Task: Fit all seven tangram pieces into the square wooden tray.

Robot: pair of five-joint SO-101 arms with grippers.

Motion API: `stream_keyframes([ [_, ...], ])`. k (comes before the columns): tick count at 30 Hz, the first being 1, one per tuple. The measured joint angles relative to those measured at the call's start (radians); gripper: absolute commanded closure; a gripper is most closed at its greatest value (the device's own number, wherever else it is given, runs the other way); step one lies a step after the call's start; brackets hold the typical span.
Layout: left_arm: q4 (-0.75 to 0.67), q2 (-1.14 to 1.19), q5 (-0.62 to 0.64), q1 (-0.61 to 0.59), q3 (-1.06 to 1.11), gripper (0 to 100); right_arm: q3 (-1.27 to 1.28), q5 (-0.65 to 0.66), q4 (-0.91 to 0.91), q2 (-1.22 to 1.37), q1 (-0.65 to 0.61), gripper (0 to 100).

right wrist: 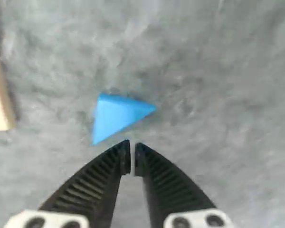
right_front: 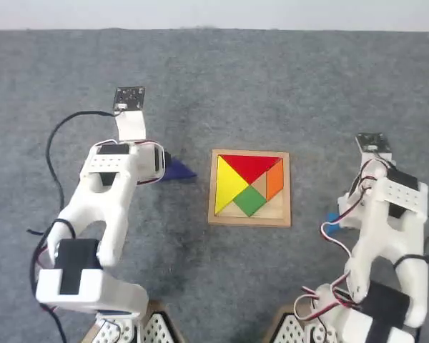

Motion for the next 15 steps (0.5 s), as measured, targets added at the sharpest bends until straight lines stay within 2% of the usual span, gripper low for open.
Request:
stream_keyframes([
  [3, -0.014, 0.0, 0.0, -0.002, 0.006, 78, 0.0, -0.216, 0.035, 0.0, -0.068, 81.1],
  [6, -0.014, 0.0, 0.0, -0.002, 0.006, 78, 0.0, -0.456, 0.04, 0.0, -0.132, 81.6],
  [9, -0.014, 0.0, 0.0, -0.002, 0.006, 78, 0.0, -0.525, 0.04, 0.0, -0.141, 83.7],
  [15, -0.014, 0.0, 0.0, -0.002, 0.006, 78, 0.034, -0.563, 0.021, 0.0, -0.144, 84.0],
])
